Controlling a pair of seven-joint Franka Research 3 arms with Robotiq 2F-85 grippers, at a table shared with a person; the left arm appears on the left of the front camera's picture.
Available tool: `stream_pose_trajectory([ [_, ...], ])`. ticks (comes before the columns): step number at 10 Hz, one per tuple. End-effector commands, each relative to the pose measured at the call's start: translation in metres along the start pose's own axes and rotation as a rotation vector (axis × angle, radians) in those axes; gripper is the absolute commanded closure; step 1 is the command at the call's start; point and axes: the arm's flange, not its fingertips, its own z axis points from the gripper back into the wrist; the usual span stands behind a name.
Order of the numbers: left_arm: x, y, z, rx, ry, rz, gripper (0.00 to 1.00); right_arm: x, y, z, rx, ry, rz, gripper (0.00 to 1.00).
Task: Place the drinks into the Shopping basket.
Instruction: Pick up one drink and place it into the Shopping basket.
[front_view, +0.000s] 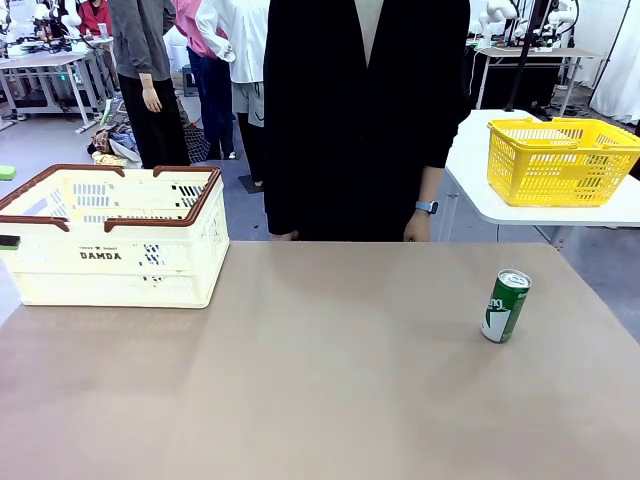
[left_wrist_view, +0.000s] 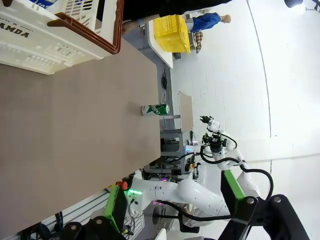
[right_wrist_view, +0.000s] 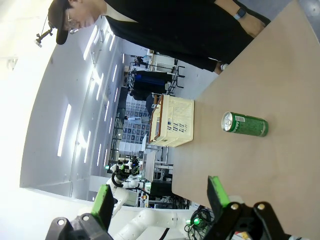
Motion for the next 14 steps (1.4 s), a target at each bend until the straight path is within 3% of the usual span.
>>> stream_pose_trajectory([
  [1,-0.001,-0.001,0.002,-0.025,-0.001,-0.012,0.00,0.001,0.002,0.003,0.006,0.004,0.019,0.00],
  [11,-0.001,-0.001,0.002,-0.025,-0.001,-0.012,0.00,0.000,0.000,0.000,0.000,0.000,0.000,0.00],
  [12,-0.001,-0.001,0.002,-0.025,-0.001,-0.012,0.00,-0.006,0.039,-0.041,-0.218,0.107,0.152,0.00],
  [14,-0.001,-0.001,0.002,-0.025,-0.001,-0.012,0.00,-0.019,0.097,-0.156,-0.448,0.360,0.380,0.00],
])
